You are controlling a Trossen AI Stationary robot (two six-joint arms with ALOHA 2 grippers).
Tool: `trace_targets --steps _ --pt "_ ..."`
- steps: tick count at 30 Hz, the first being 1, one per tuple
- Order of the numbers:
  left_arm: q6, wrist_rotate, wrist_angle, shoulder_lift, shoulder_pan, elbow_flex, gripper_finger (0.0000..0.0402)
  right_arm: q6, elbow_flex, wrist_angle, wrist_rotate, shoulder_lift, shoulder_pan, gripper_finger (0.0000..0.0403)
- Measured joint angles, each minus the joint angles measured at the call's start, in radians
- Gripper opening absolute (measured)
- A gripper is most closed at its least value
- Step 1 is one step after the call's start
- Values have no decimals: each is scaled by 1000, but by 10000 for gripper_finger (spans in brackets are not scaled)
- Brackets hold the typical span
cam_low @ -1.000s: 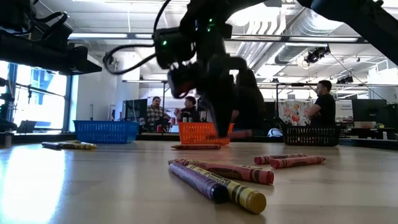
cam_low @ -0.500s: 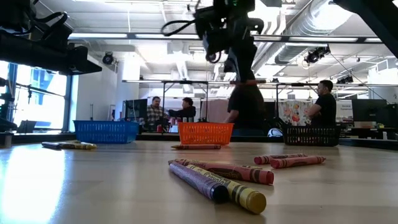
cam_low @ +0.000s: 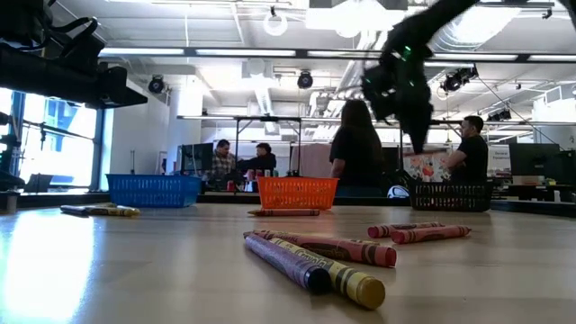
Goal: Sort crayons
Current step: Put the red crayon into the black bin
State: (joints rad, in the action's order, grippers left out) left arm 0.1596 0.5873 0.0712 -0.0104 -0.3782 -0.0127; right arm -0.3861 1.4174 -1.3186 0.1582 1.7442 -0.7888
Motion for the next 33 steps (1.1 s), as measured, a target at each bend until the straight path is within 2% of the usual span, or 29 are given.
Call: trace_targets --steps 4,8,12,22,28,33 --pt "0 0 0 0 0 0 60 14 -151 194 -68 -57 -93 12" --pt "0 0 0 0 0 0 60 17 -227 300 -152 -87 -152 12" --pt "0 0 0 0 0 0 60 22 -240 295 -156 -88 -187 25" --pt "0 0 0 0 0 0 60 46 -234 293 -154 -88 -204 105" --pt "0 0 0 0 0 0 60 122 -233 209 -122 -88 -171 111" --pt "0 0 0 0 0 0 60 252 -233 112 -87 -88 -78 112"
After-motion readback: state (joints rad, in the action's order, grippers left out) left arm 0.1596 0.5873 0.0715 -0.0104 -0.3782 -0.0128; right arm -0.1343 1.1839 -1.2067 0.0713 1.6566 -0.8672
